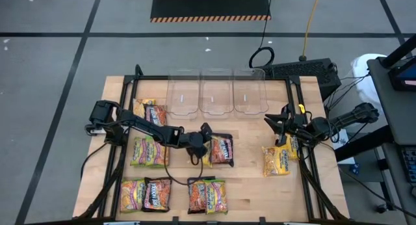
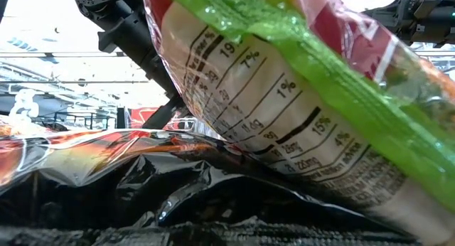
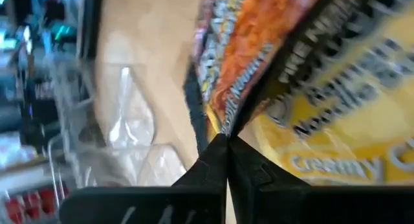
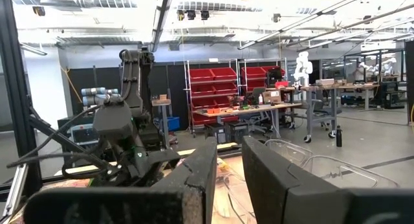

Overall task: Sort Maruchan noodles
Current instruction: Put the black noodle pack into the left transparent bin

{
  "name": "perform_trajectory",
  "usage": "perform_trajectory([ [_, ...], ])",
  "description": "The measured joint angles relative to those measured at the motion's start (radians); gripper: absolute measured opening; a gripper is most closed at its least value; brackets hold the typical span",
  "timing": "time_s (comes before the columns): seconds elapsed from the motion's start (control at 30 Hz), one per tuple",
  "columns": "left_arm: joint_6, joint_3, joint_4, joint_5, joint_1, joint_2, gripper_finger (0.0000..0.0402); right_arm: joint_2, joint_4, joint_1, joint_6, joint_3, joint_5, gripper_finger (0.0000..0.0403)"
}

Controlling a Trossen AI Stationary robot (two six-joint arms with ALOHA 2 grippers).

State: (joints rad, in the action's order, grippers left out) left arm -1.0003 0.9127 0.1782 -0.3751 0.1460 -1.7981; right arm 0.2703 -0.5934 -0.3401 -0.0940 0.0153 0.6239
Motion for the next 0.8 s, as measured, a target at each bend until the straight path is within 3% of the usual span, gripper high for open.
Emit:
perform_trajectory([
  [0.5, 0.295, 0.072, 0.021, -0.045, 0.054, 0.000, 0.0001, 0.000, 0.000, 0.000, 0.000, 0.000, 0.000, 0.0071],
  [0.8, 0.353, 0.211, -0.138, -0.046, 0.087, 0.000, 0.0000, 0.000, 0.000, 0.000, 0.003, 0.000, 0.000, 0.0071],
])
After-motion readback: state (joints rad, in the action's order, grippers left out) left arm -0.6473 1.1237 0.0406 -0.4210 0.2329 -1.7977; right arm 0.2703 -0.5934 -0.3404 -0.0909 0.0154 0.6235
